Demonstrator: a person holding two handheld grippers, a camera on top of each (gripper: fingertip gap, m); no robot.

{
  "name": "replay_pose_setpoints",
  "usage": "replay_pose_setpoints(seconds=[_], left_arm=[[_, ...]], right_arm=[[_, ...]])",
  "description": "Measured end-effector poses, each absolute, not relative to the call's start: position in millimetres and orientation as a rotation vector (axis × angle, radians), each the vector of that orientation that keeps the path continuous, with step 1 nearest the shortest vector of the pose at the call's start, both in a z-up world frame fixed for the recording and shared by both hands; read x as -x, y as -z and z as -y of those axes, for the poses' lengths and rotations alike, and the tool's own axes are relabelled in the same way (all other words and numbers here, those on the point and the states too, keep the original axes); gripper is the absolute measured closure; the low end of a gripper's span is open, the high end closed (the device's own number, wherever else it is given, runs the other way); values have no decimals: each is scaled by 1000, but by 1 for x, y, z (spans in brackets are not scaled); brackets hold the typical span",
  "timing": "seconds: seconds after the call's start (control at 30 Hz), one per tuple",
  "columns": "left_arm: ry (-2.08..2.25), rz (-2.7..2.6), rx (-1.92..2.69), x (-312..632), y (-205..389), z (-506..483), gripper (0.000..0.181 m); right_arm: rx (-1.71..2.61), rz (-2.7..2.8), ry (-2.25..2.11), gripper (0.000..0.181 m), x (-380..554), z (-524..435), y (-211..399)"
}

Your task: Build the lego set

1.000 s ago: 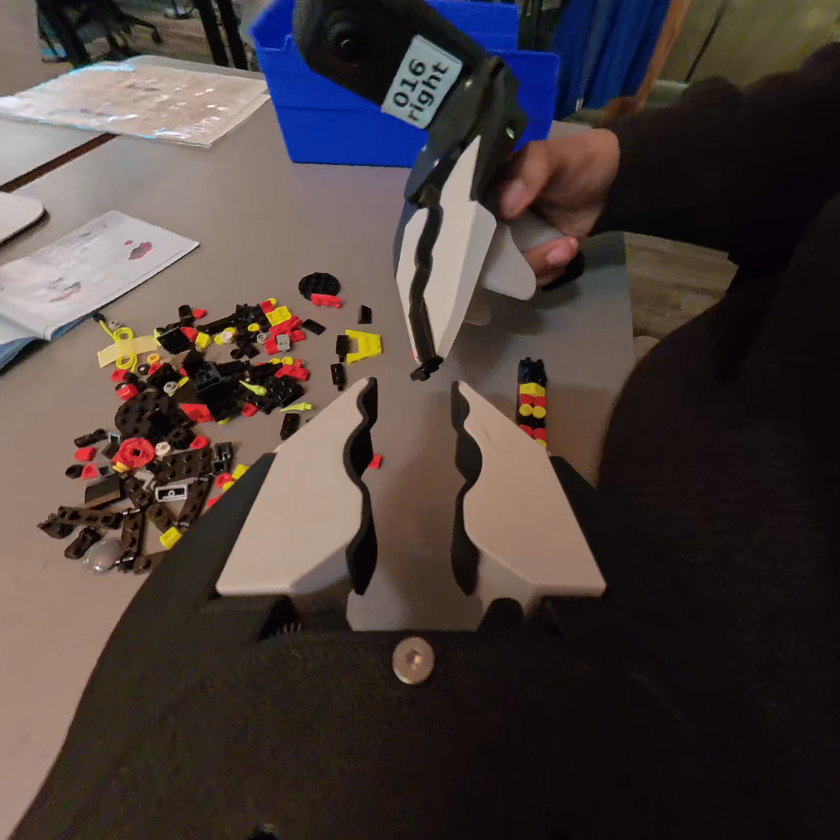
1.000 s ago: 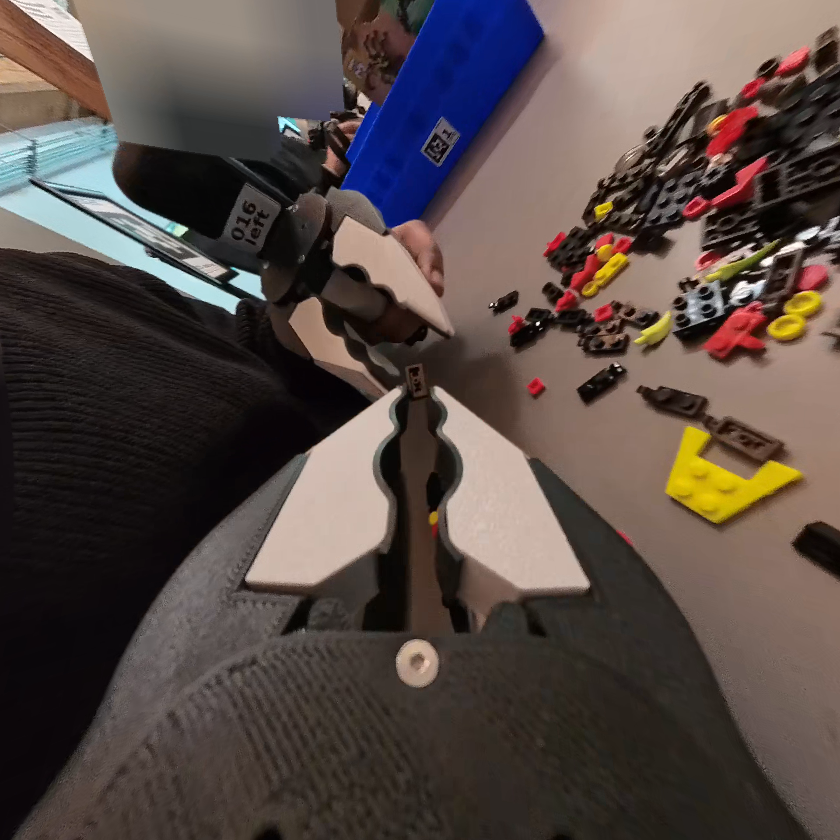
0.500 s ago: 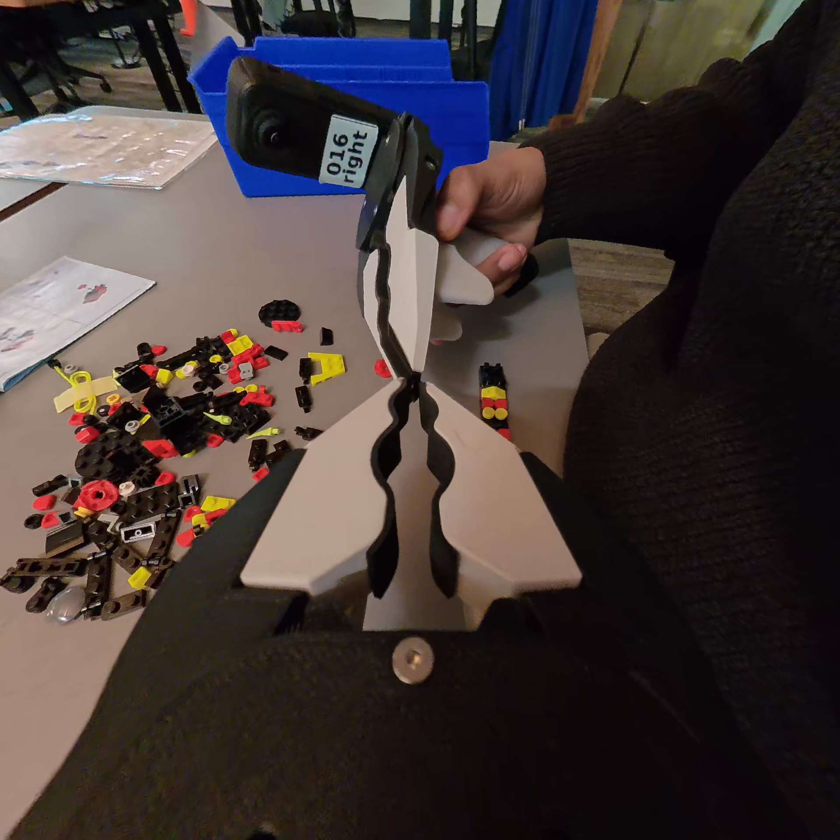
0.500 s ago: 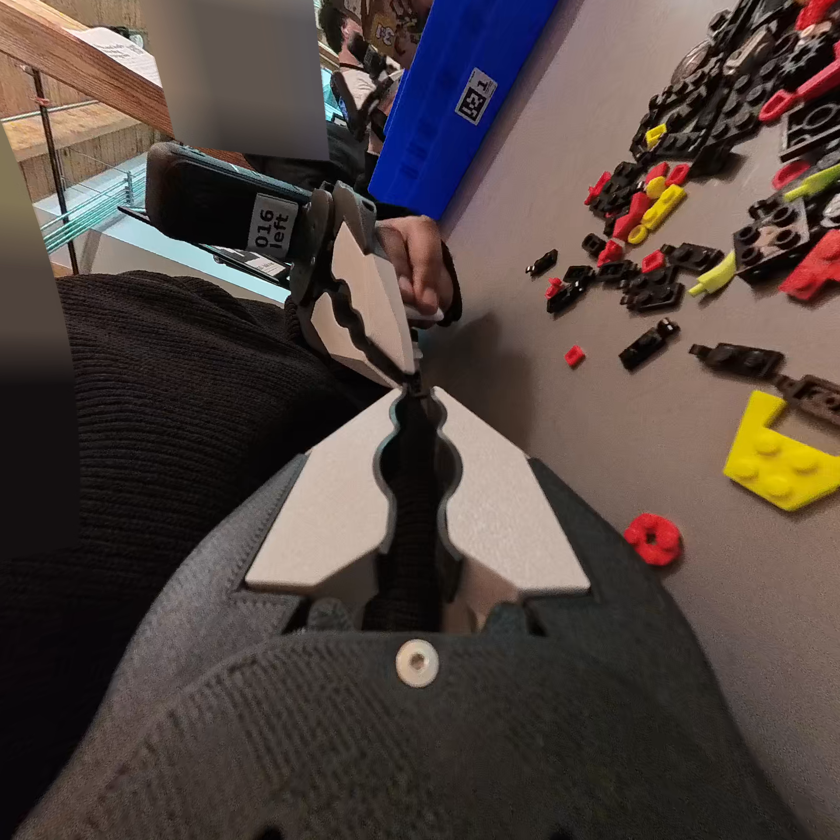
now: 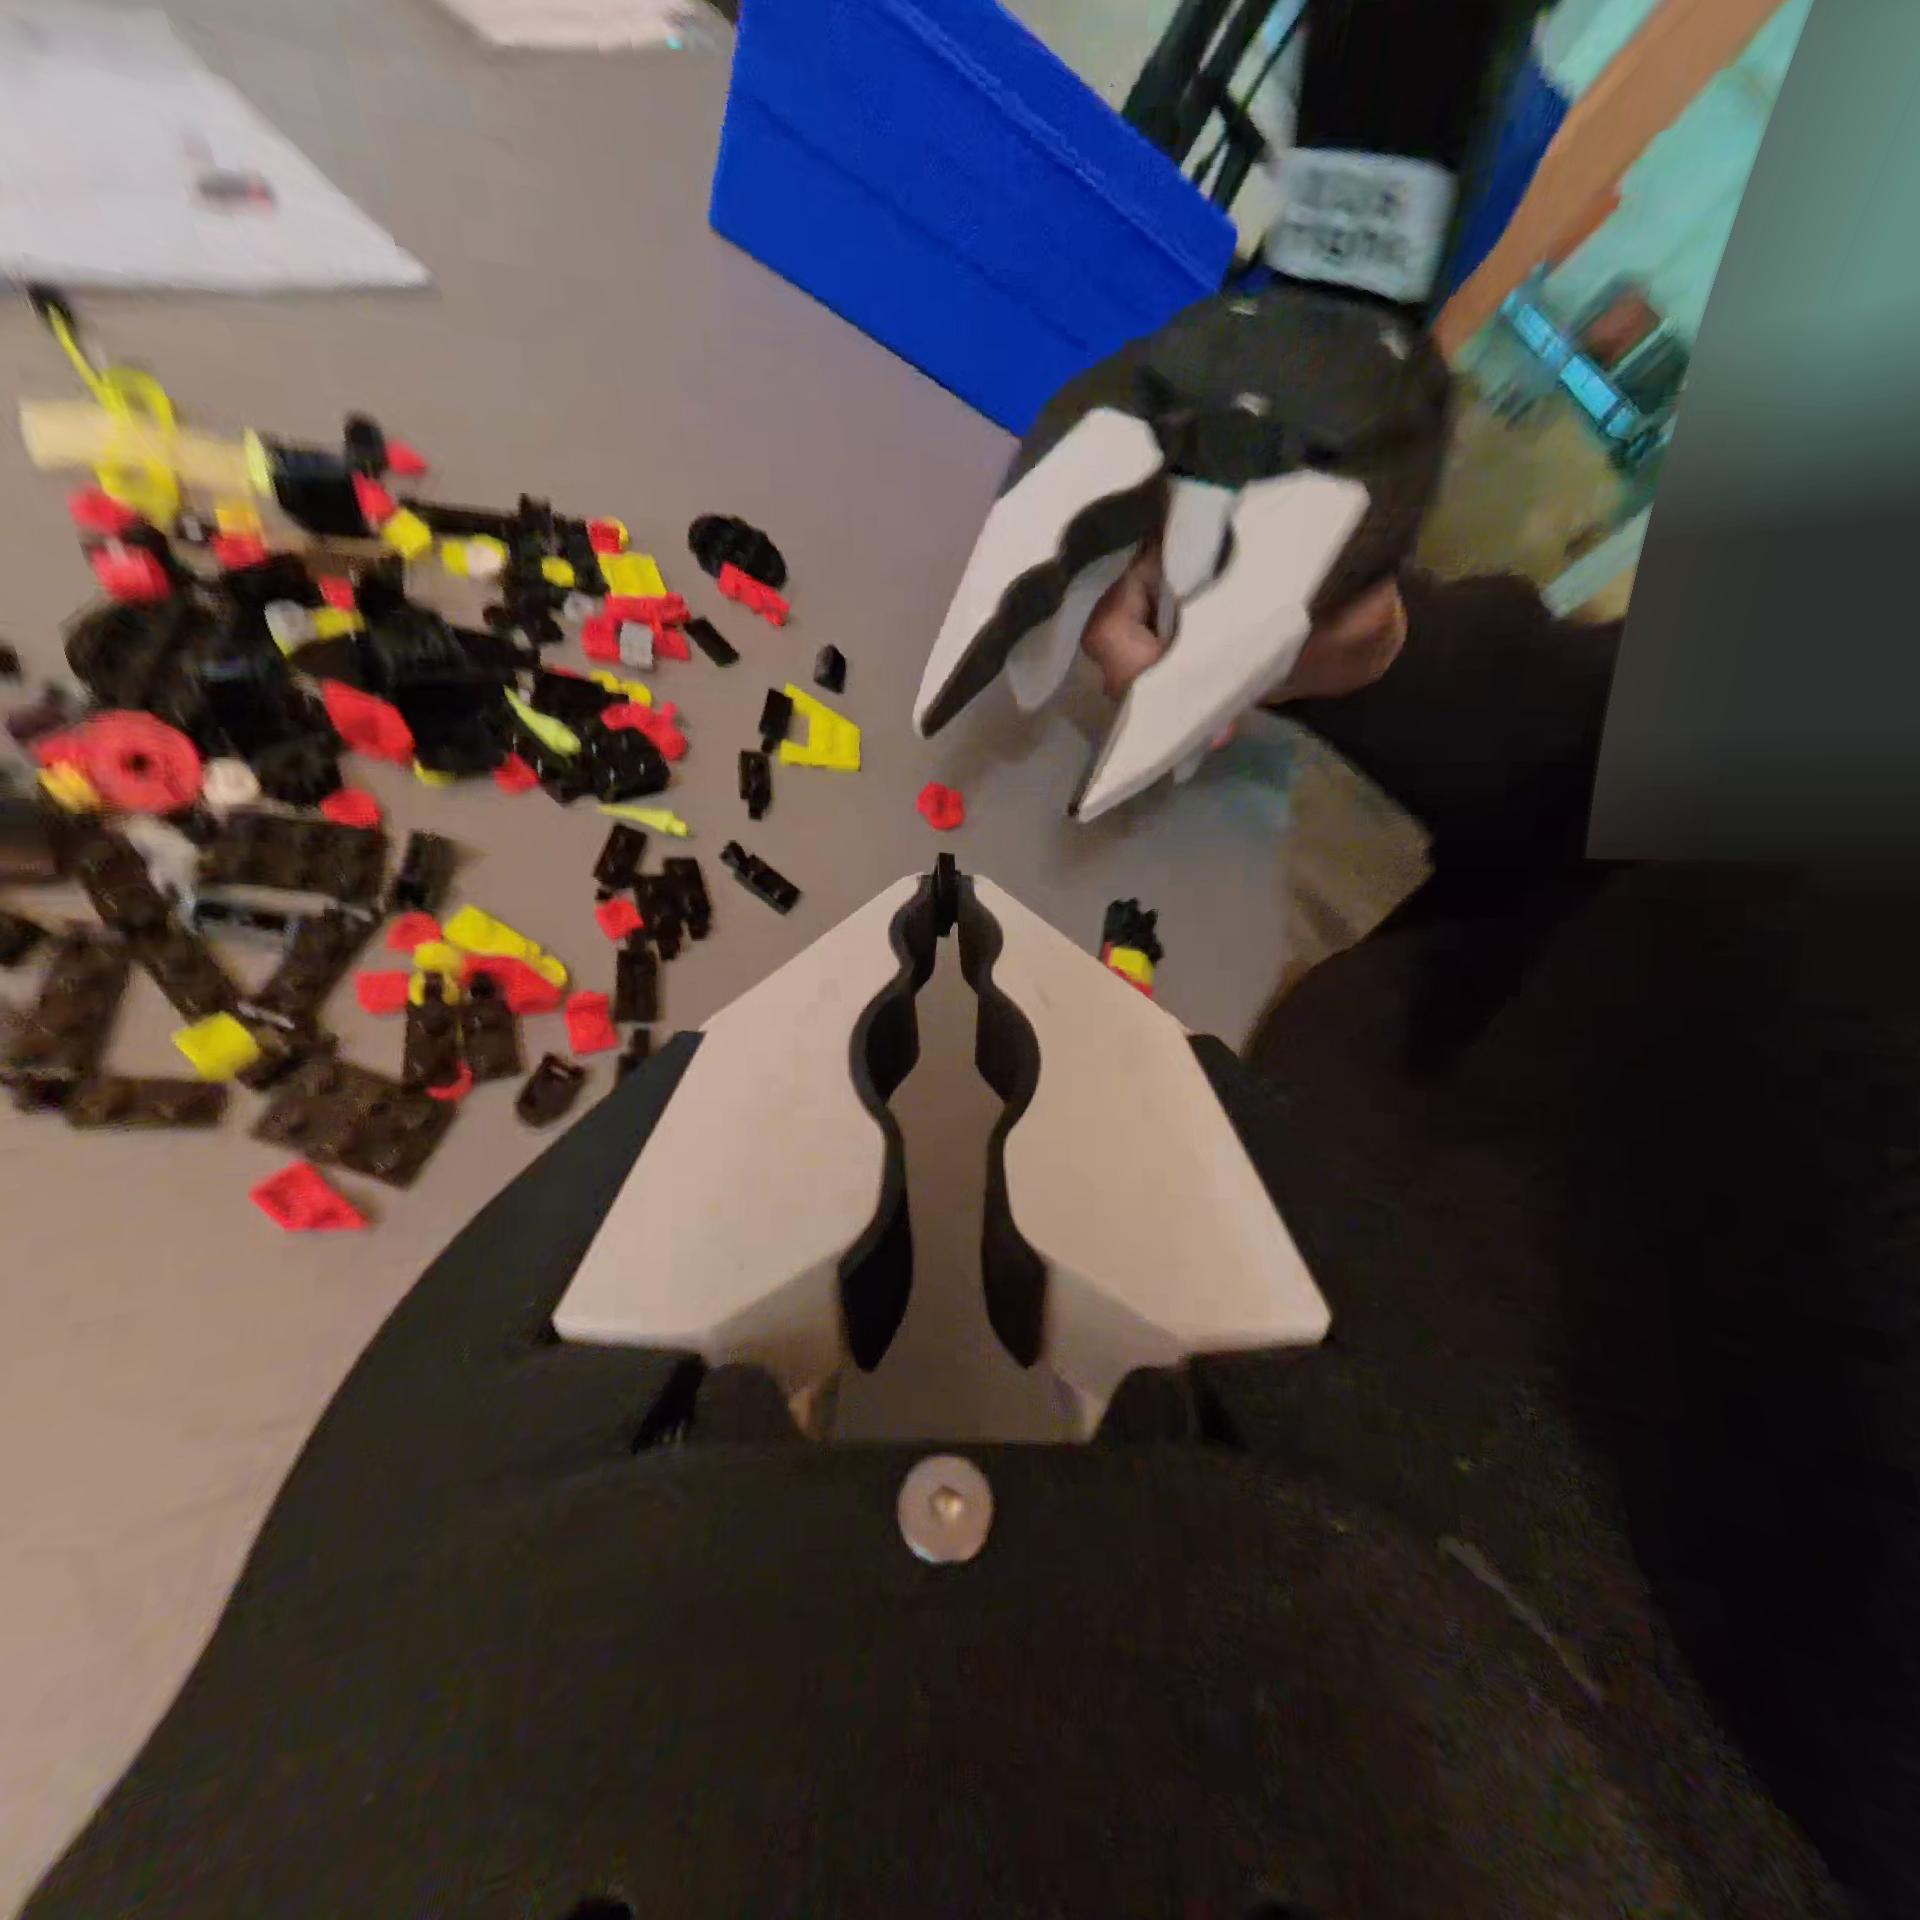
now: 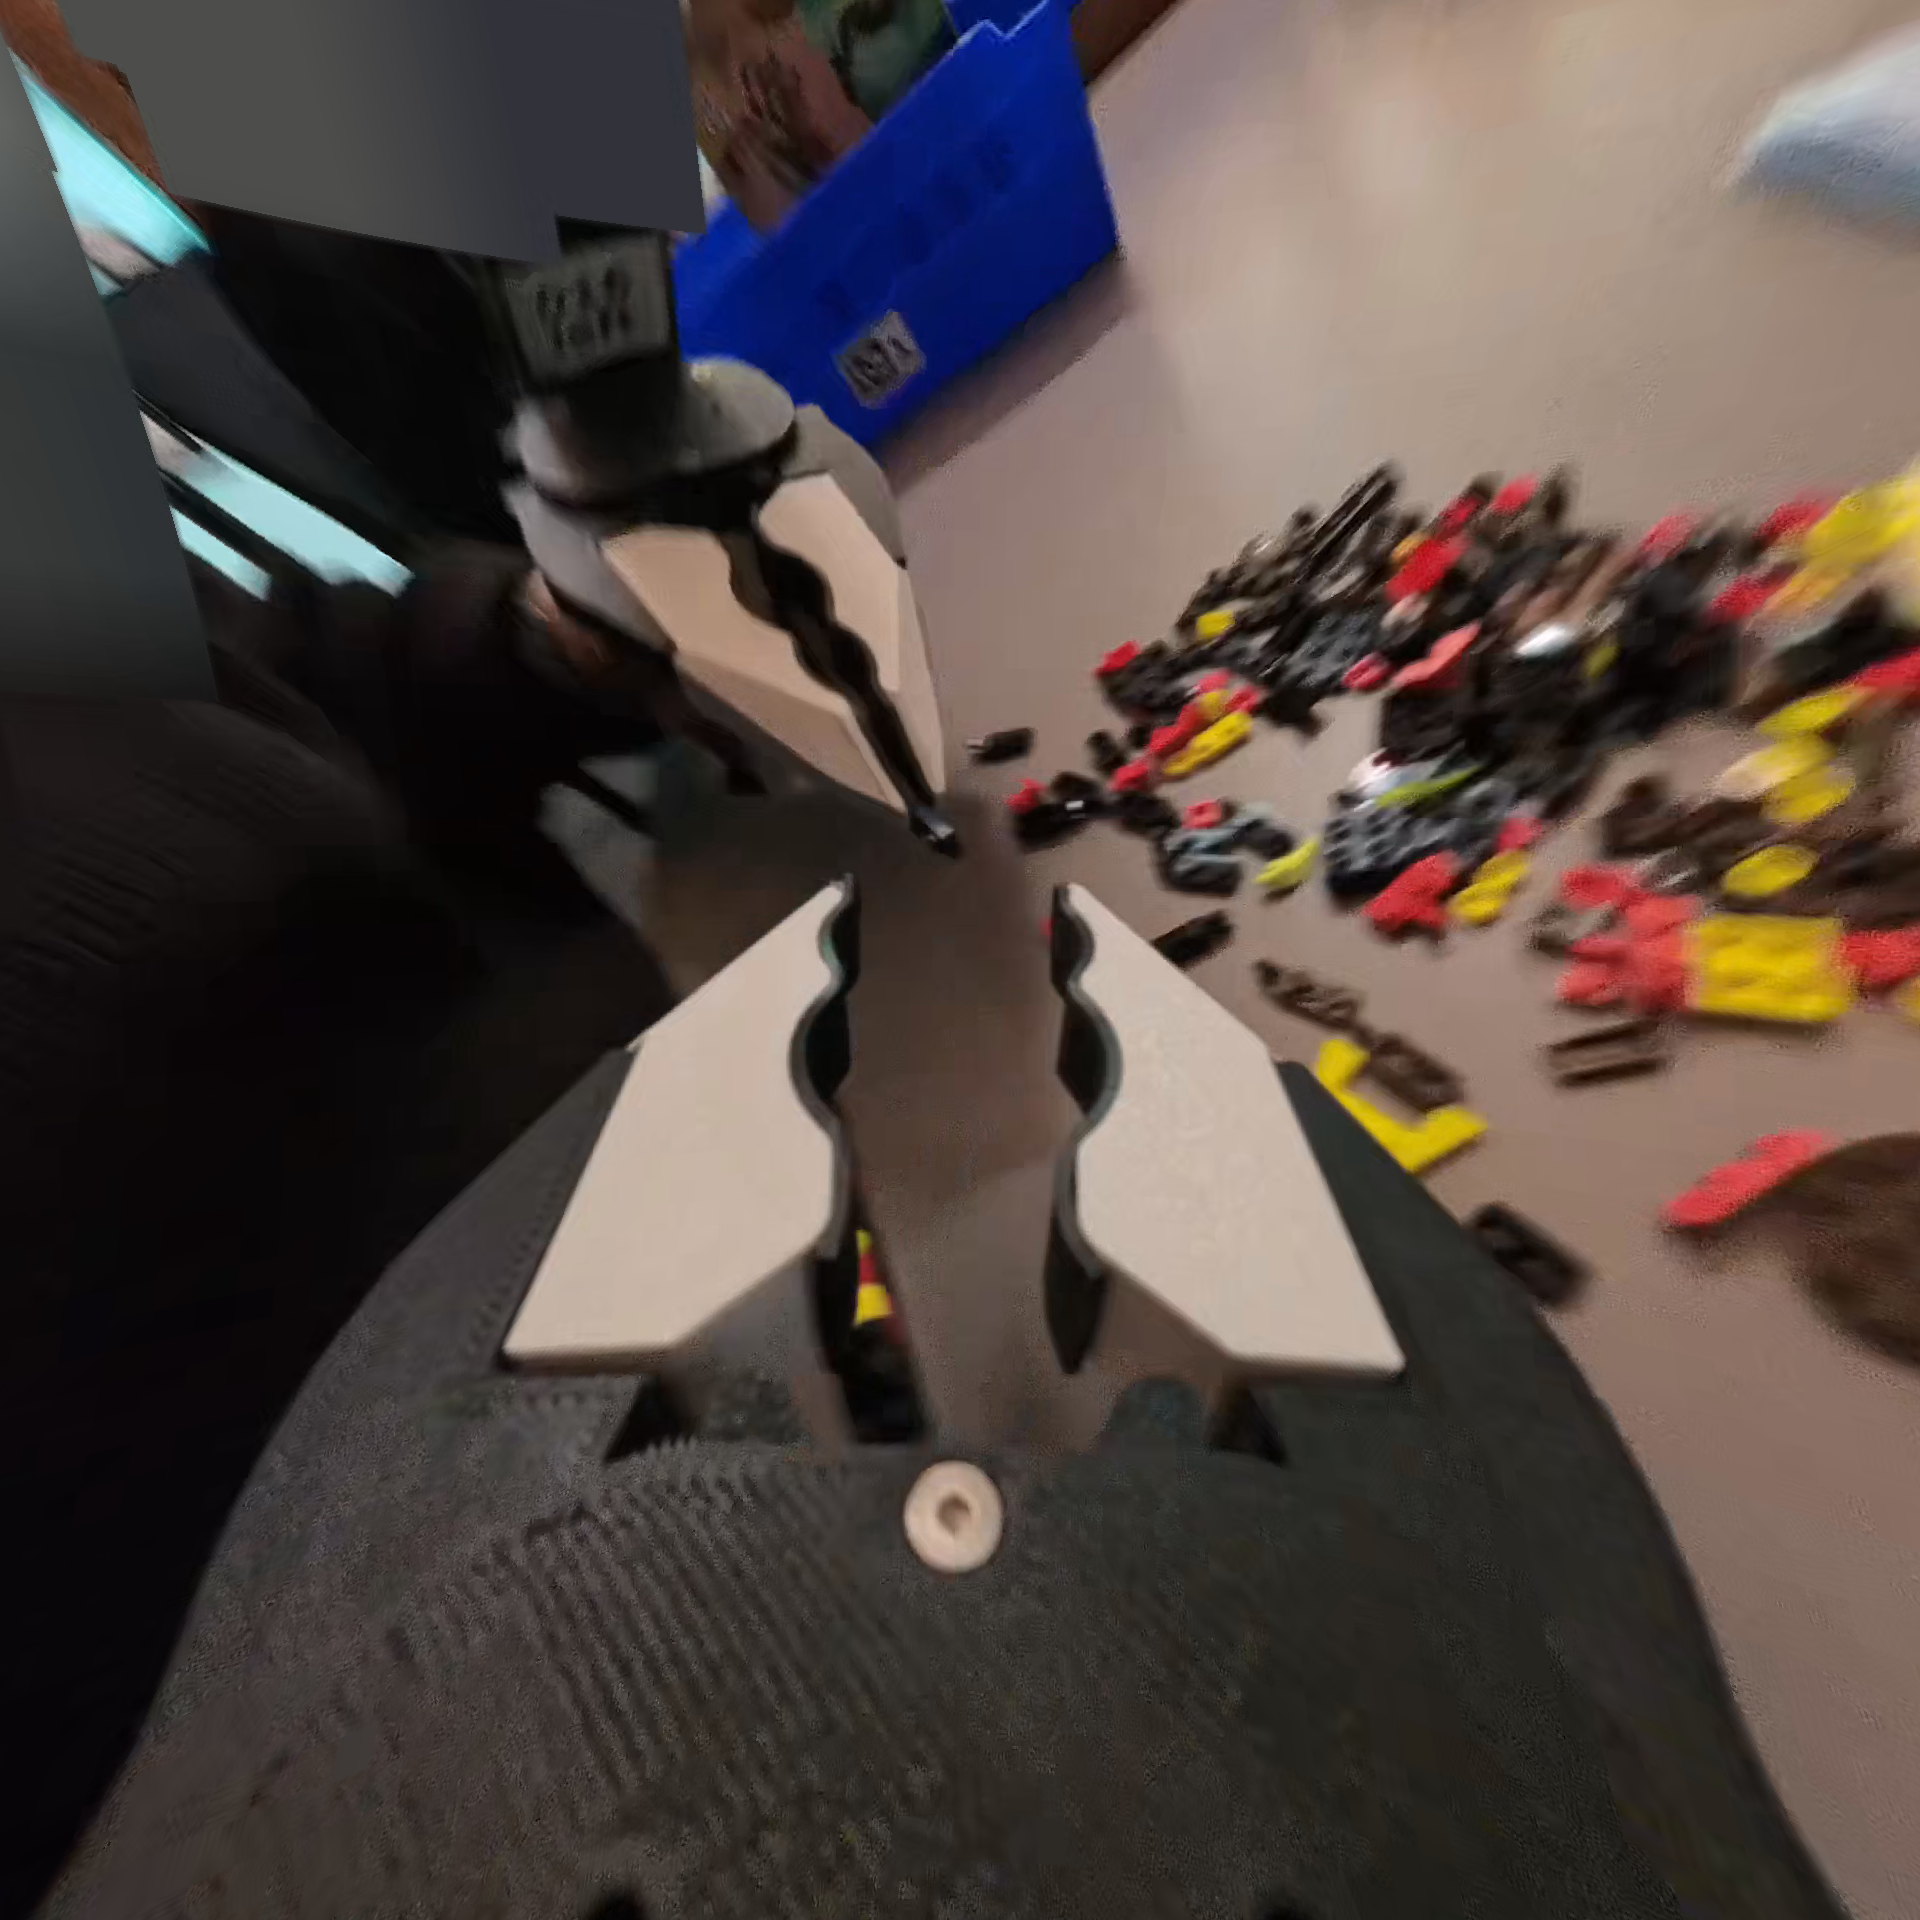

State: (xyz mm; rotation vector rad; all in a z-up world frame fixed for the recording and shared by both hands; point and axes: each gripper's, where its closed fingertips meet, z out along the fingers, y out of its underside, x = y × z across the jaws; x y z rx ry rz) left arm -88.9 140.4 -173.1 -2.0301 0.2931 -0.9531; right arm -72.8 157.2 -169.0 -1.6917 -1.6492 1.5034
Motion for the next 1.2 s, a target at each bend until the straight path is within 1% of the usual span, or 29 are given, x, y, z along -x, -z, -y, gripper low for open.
replay_pose_setpoints(seconds=[0.03, 0.13, 0.27, 0.37, 0.5, 0.7, 0.77, 0.87, 0.97, 1.07, 1.2], left_arm=[[1035, -224, 2038, 90, 173, -141, 181], [1246, -59, 2032, 92, 172, -141, 181], [1436, 43, 2044, 85, 175, -137, 181], [1540, 83, 2030, 79, 173, -134, 181], [1561, 65, 2045, 73, 174, -132, 181], [1569, 50, 2045, 72, 174, -130, 181], [1573, 39, 2044, 72, 174, -129, 181], [1572, 13, 2039, 69, 172, -128, 180], [1567, -18, 2026, 69, 170, -128, 161], [1489, -67, 2036, 70, 172, -130, 161], [1252, -199, 2090, 71, 183, -135, 161]], right_arm=[[1583, 1714, -1331, 145, 73, -159, 171], [1313, 1824, -964, 149, 74, -156, 172], [1099, 1886, -736, 152, 76, -147, 172], [1007, 1939, -685, 156, 75, -137, 175], [969, 1966, -648, 158, 76, -131, 179], [978, 1970, -687, 173, 76, -126, 178], [985, 1973, -703, 174, 75, -125, 178], [1017, 1974, -746, 174, 73, -124, 177], [1105, 1929, -752, 174, 67, -137, 174], [1307, 1814, -667, 174, 51, -174, 175], [1756, 1684, -634, 174, 11, -211, 206]])
